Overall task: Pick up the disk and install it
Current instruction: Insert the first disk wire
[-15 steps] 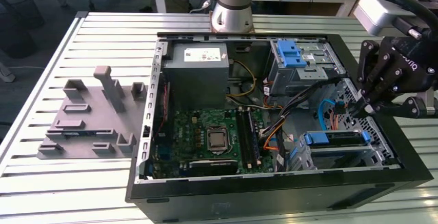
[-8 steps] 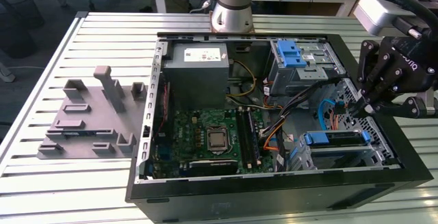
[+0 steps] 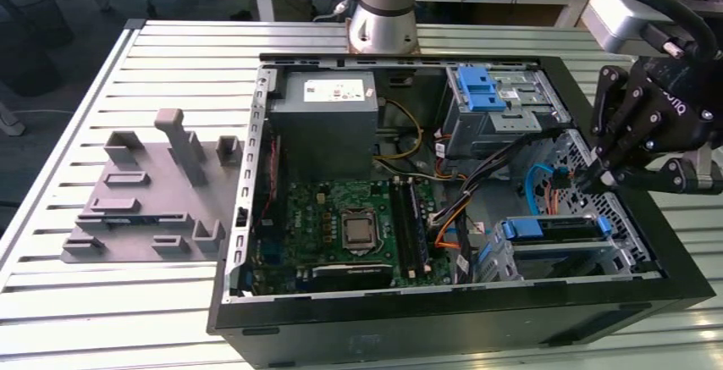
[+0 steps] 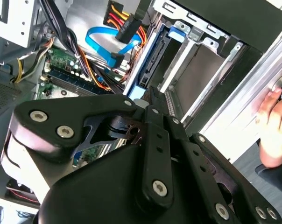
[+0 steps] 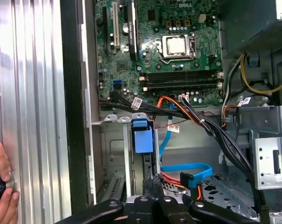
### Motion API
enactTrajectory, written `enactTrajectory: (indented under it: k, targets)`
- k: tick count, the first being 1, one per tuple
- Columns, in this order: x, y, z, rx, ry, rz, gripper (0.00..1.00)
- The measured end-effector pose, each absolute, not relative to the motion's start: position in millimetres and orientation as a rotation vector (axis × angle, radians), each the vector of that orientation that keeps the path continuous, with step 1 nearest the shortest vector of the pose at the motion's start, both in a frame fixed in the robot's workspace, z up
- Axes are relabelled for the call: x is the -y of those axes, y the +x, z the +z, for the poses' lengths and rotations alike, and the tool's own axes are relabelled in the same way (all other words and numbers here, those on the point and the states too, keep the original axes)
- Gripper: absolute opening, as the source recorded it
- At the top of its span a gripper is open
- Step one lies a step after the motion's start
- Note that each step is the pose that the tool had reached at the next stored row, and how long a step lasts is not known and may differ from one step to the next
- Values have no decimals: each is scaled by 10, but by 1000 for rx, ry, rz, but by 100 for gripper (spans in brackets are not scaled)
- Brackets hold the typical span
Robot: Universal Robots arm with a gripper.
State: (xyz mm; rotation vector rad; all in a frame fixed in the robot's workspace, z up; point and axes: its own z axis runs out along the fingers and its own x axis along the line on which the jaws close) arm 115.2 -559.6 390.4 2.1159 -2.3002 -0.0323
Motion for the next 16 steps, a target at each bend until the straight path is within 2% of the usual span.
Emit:
enactTrajectory:
  k: [16]
  targets:
    - [5471, 1237, 3863, 2301, 2115, -33, 11]
